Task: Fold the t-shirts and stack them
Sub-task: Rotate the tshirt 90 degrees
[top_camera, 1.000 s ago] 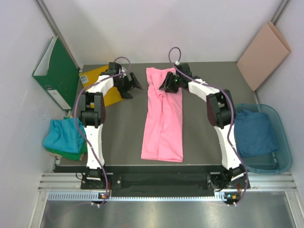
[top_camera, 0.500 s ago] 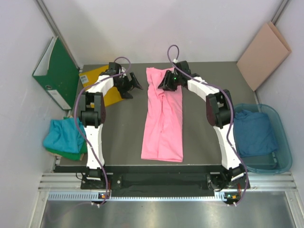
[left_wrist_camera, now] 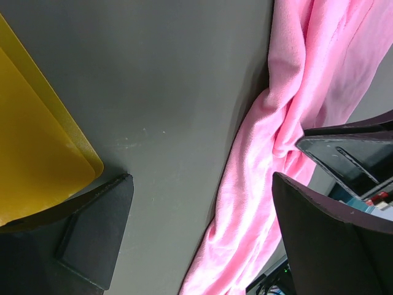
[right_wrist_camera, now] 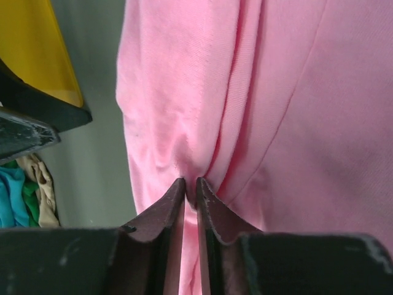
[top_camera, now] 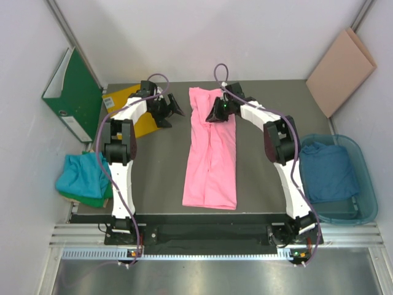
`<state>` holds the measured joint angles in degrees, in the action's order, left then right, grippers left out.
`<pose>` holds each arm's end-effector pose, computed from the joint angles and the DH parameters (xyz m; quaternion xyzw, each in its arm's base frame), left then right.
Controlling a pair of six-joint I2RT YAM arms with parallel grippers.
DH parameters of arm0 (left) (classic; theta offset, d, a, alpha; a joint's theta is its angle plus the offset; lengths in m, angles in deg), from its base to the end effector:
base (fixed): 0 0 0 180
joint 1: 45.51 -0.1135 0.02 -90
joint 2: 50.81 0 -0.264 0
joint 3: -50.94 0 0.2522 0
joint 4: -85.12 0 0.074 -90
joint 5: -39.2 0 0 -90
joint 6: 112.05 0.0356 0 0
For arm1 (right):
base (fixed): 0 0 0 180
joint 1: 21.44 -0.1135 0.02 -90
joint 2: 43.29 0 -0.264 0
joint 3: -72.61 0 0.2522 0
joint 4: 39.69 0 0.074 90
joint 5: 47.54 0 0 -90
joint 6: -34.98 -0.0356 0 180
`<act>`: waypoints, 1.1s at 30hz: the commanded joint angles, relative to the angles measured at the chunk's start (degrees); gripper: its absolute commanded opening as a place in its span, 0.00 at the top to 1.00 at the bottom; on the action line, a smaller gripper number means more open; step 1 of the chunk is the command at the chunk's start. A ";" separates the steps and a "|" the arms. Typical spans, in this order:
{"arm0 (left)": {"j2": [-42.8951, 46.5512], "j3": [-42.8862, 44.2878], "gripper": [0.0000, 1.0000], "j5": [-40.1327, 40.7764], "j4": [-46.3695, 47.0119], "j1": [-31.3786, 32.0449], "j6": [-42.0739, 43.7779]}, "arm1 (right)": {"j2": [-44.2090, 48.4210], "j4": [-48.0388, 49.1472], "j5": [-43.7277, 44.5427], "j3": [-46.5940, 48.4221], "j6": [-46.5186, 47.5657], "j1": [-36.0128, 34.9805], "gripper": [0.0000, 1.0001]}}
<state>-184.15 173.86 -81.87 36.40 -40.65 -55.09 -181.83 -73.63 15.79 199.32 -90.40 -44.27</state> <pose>0.4995 -0.0609 0.1702 -0.1570 0.9181 -0.3274 0.1586 0.4901 0.2237 0.1608 0.0122 0.9055 0.3649 0.2161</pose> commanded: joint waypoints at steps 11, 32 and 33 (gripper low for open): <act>3.52 0.17 0.01 -0.31 -0.63 -0.29 1.13 | 4.41 3.21 4.44 0.88 4.35 -3.10 0.99; 4.23 -0.36 0.01 -0.31 -0.20 -0.47 1.22 | 4.83 3.55 -2.42 4.43 8.57 -7.59 0.26; 4.31 -0.36 0.01 -0.48 0.06 -0.47 1.22 | 6.34 4.62 -0.94 2.30 8.48 -7.15 0.26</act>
<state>-184.06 173.82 -81.81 36.33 -40.76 -54.87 -181.43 -70.00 13.71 208.87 -83.64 -52.19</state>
